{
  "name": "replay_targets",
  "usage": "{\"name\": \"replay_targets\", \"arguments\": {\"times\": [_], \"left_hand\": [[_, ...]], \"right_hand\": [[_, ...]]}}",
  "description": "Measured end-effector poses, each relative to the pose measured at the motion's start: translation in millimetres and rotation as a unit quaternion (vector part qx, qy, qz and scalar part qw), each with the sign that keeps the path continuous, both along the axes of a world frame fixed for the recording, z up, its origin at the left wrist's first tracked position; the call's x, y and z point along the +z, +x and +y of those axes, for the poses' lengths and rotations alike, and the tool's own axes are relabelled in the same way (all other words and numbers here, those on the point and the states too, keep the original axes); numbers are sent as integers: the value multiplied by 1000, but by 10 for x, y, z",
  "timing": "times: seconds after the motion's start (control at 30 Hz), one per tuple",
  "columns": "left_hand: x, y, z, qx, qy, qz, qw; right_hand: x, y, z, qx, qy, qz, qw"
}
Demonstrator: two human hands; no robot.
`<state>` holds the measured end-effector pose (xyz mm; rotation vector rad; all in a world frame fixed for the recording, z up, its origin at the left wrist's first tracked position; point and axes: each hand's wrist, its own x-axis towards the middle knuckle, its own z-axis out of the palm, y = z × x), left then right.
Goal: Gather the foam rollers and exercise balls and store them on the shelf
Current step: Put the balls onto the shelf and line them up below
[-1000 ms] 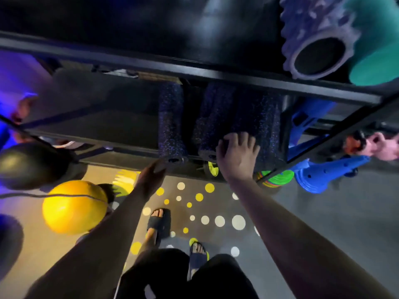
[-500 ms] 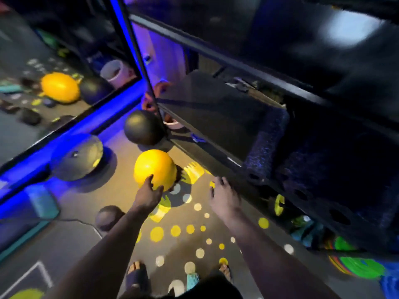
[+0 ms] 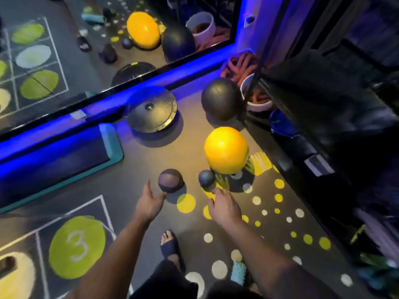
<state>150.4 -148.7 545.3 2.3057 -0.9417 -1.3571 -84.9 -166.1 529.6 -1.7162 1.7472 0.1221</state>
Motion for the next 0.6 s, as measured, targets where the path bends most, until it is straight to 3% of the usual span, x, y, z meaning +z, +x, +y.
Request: {"name": "replay_targets", "arguments": {"times": [0.23,0.6], "left_hand": [[-258,1128,-652,-73,49,4,996],[-849,745,-1916,-176,84,5,981]], "right_hand": [[-15,1087,-238,-77,42,-30,996],[-687,859,-1055,-179,155,29,971]]}}
